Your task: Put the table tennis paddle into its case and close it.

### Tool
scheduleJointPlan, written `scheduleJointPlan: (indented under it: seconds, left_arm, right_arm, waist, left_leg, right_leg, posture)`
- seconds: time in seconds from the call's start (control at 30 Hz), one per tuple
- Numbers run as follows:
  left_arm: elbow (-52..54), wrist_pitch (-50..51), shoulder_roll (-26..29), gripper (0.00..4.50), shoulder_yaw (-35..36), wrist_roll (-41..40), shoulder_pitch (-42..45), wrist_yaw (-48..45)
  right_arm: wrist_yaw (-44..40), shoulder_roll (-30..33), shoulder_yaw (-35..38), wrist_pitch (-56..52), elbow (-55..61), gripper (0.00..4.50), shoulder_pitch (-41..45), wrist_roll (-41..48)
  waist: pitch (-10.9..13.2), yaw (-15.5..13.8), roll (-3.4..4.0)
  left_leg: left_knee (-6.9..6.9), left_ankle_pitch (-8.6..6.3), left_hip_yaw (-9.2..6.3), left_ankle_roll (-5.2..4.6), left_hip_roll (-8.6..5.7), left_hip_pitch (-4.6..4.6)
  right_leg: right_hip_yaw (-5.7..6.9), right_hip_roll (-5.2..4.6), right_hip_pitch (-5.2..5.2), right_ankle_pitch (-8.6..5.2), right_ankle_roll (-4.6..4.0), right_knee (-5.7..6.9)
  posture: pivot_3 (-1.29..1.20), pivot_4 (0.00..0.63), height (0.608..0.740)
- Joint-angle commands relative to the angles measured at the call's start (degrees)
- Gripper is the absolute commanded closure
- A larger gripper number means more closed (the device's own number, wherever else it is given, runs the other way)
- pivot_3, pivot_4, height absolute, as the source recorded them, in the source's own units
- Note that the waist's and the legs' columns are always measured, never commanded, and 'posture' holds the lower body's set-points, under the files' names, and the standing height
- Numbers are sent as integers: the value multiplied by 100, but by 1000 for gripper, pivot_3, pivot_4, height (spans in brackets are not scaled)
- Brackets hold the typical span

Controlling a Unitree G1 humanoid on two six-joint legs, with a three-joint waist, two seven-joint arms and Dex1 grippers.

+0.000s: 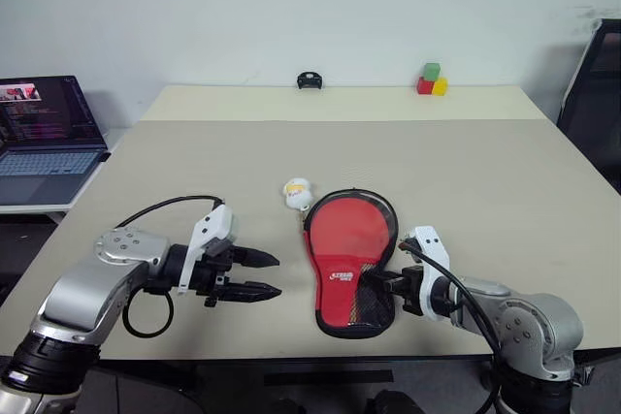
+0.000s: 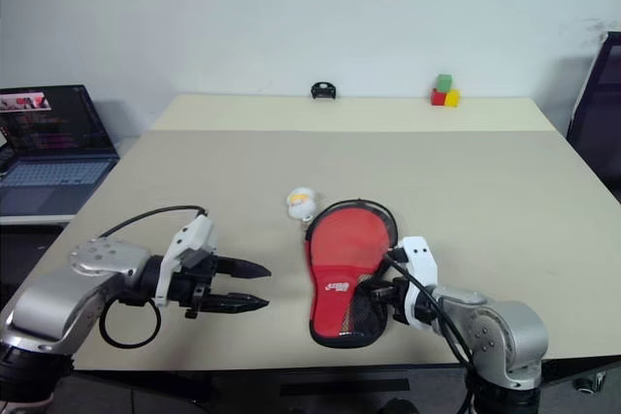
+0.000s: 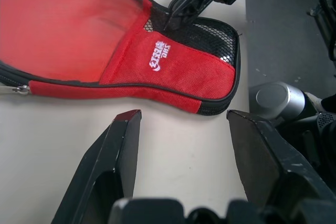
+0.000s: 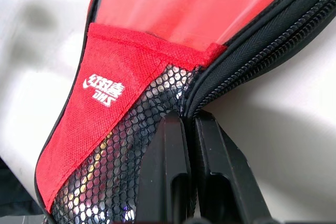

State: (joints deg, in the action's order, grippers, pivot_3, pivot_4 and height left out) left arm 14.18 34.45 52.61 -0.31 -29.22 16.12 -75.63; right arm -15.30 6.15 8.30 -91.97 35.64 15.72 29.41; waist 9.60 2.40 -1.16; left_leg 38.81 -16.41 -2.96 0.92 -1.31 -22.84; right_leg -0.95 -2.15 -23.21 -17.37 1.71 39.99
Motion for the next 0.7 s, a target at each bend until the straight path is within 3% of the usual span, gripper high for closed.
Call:
scheduleJointPlan:
  seconds: [0.03,0.43,0.7]
  left_arm:
    - [265,25,107,1656,99,-150,-71,-20]
    - [439,128,202,1656,123,-260,-279,-18]
    - [333,45,84,1656,-23,-194,-145,23]
  right_arm:
    - [83,33,-1,-53,297,4472,-139,444]
    - [475,547,130,-53,358,4472,-498,1356]
    - [927,484,351,-53,180,4472,-328,1372]
  waist:
    - [0,0,0]
    - [0,-3,0]
    - [0,-6,-1]
  left_leg:
    - [0,0,0,0,0,0]
    - [0,0,-1,-1,0,1]
    - [0,0,-1,-1,0,1]
  right_leg:
    - [0,0,0,0,0,0]
    - [2,0,4,0,0,-2]
    - [2,0,5,0,1,-2]
  posture:
    - [0,150,740]
    - [0,150,740]
    - [0,150,740]
